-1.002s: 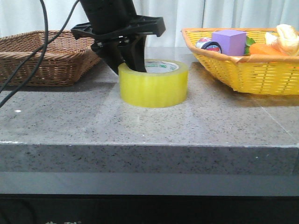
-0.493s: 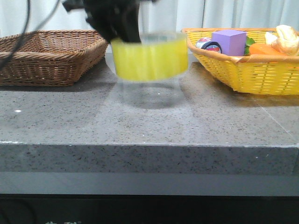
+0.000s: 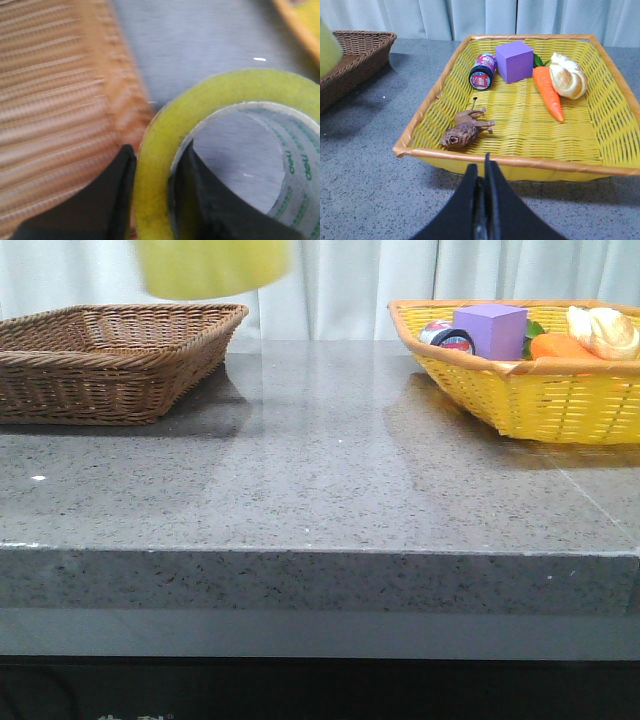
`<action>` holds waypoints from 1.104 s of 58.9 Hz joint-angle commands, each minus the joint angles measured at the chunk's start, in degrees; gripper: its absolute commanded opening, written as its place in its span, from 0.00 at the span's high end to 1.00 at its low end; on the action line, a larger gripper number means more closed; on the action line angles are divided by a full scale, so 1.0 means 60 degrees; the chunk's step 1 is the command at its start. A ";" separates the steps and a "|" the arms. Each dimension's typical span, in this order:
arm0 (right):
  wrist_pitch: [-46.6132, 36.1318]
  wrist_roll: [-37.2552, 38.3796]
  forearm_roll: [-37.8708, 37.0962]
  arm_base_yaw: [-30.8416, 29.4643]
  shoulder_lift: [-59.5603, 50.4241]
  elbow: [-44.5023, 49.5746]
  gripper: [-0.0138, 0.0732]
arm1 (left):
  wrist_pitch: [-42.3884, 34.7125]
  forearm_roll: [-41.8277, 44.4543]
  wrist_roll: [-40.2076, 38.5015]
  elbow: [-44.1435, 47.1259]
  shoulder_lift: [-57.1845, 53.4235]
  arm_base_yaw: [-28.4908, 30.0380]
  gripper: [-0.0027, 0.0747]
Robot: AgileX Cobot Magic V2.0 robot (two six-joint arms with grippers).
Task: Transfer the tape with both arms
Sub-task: 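Grip the tape roll with the left gripper and lift it over the brown basket, then lower the tape roll into the brown basket and open the left gripper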
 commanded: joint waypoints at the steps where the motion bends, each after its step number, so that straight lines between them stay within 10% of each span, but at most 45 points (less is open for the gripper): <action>1: -0.0790 -0.0116 -0.0028 -0.0050 0.0044 -0.0245 0.91 | -0.0656 -0.0051 -0.0068 -0.0329 -0.0507 0.0753 0.93; 26: -0.0790 -0.0116 -0.0028 -0.0050 0.0044 -0.0245 0.91 | -0.1350 -0.0112 -0.0068 -0.0329 0.0571 0.2391 0.91; 65: -0.0790 -0.0116 -0.0028 -0.0050 0.0044 -0.0245 0.91 | -0.1468 -0.0042 -0.0068 -0.0329 0.0986 0.2391 0.31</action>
